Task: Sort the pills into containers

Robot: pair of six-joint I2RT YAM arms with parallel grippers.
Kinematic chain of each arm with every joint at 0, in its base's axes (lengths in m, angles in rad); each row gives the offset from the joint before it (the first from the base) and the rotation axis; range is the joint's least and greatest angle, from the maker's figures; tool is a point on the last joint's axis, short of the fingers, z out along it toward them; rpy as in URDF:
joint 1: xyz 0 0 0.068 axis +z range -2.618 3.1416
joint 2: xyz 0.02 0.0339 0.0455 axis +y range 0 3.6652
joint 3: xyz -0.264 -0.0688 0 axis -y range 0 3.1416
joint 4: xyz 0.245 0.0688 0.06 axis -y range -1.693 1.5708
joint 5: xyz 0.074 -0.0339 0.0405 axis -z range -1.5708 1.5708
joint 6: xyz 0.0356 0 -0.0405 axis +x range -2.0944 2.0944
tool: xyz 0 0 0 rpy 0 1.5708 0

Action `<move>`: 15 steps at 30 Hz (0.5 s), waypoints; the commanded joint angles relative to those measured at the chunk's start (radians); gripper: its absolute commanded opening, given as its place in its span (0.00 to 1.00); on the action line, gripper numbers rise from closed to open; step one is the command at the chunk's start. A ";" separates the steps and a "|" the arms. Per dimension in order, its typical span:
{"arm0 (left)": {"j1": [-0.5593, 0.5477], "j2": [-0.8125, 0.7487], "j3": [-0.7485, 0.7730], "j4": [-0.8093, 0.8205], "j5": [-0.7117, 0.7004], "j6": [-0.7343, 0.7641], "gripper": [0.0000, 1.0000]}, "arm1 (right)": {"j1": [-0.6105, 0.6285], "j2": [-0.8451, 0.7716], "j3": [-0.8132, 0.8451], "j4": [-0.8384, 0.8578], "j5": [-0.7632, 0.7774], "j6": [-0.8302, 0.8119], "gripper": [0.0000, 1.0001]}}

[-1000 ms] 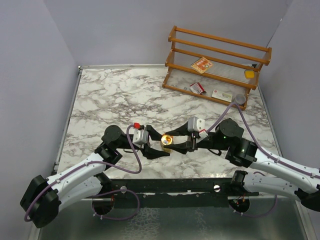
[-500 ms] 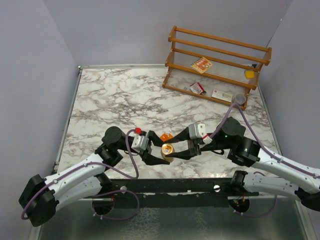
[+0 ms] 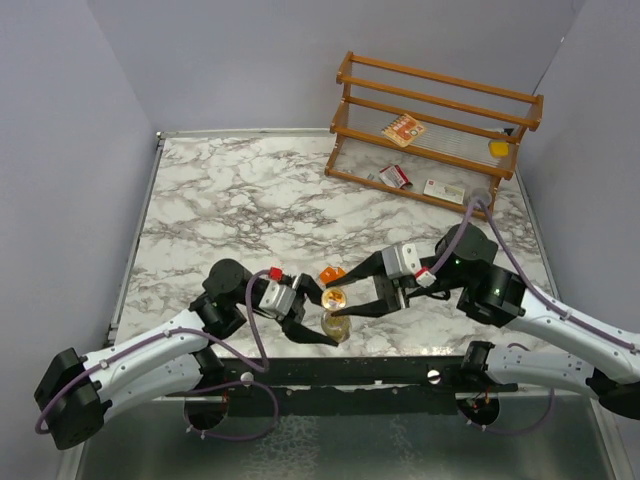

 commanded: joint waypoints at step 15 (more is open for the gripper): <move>-0.084 -0.057 -0.014 -0.159 -0.285 0.092 0.00 | -0.020 -0.093 0.028 0.070 0.358 -0.008 0.01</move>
